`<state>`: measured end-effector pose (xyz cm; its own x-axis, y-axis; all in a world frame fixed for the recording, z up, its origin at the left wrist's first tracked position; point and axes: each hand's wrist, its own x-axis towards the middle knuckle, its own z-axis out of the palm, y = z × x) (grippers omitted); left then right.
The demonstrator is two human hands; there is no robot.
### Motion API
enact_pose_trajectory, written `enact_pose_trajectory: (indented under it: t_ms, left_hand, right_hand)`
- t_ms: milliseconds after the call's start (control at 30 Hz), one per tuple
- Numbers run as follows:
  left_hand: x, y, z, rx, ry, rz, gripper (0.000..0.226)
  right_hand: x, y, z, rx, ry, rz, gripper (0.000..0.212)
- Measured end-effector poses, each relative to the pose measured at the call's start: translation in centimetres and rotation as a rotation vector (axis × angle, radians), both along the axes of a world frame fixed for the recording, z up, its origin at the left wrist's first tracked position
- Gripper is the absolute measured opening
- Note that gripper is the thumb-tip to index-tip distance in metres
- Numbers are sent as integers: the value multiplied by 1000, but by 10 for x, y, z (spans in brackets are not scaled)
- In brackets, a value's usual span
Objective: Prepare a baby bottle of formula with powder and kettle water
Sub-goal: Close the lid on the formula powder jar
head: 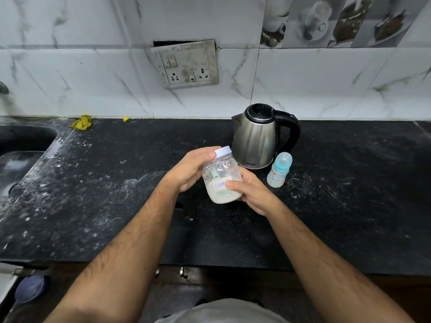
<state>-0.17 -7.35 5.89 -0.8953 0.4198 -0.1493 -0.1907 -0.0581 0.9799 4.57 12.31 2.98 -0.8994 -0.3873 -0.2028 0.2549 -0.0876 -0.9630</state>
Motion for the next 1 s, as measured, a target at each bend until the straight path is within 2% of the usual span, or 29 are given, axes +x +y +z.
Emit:
enact_pose_trajectory:
  t_ms: [133,300,400,600,667,733,900,1000]
  left_hand:
    - [-3,-4,4,-40,-17,-30,64]
    - [-3,-4,10,-79,44,-14,43]
    - [-5,-2,11,-145,75,46,43]
    - [-5,-2,11,-262,115,90,19]
    - [-3,-2,11,-260,115,108,15]
    - [-4,-3,11,-245,108,94,19]
    - [-3,-8,13,-22,-33,-86,64]
    - [-5,-10,9,7,-56,-26,66]
  right_hand:
    - [-1,-3,-5,27,29,-14,77]
    - [0,-6,-9,-13,25,-14,72]
    - [0,-9,-10,69,100,-92,70]
    - [1,-15,-11,268,235,-220,63]
    - [1,-16,-10,256,228,-220,62]
    - [2,-13,-10,197,192,-185,62]
    - [4,-5,-10,-69,15,3,69]
    - [1,-2,-9,-67,15,-6,71]
